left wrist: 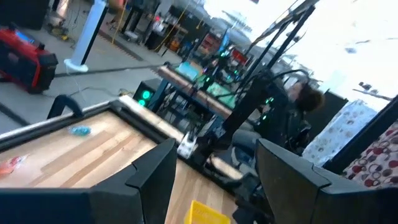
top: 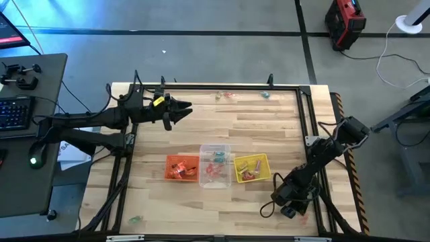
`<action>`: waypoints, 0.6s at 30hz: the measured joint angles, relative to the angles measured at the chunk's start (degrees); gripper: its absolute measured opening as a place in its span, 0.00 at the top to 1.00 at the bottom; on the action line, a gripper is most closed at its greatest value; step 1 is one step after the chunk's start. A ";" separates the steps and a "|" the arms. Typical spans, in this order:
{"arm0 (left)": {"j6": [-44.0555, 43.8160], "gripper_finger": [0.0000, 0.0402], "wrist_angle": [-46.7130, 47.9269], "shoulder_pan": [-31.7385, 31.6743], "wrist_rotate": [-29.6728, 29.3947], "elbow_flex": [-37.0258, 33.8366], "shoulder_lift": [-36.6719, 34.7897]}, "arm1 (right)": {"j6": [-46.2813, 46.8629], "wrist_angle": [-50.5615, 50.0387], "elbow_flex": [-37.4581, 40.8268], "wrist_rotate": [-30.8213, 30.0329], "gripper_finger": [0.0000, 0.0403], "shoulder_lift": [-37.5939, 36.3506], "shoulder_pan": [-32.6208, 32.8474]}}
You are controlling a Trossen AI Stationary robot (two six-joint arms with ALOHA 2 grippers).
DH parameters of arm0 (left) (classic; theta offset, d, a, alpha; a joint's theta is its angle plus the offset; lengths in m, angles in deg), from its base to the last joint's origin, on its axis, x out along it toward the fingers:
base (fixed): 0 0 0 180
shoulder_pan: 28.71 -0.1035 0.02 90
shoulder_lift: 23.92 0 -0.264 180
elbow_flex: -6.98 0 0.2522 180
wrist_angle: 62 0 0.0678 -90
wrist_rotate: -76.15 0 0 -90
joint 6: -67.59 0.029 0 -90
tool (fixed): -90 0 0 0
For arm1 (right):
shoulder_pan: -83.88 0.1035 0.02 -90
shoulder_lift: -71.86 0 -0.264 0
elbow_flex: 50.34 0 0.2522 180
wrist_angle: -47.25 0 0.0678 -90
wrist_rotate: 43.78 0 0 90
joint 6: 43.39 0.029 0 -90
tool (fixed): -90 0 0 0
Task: Sort candy by brand, put in halloween buckets
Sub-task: Put the orange gummy into the transparent bin
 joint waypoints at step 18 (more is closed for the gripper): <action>0.58 0.48 -6.32 -6.41 3.49 3.66 -3.94 | -26.21 -28.02 -26.23 -11.85 1.00 -4.28 -8.88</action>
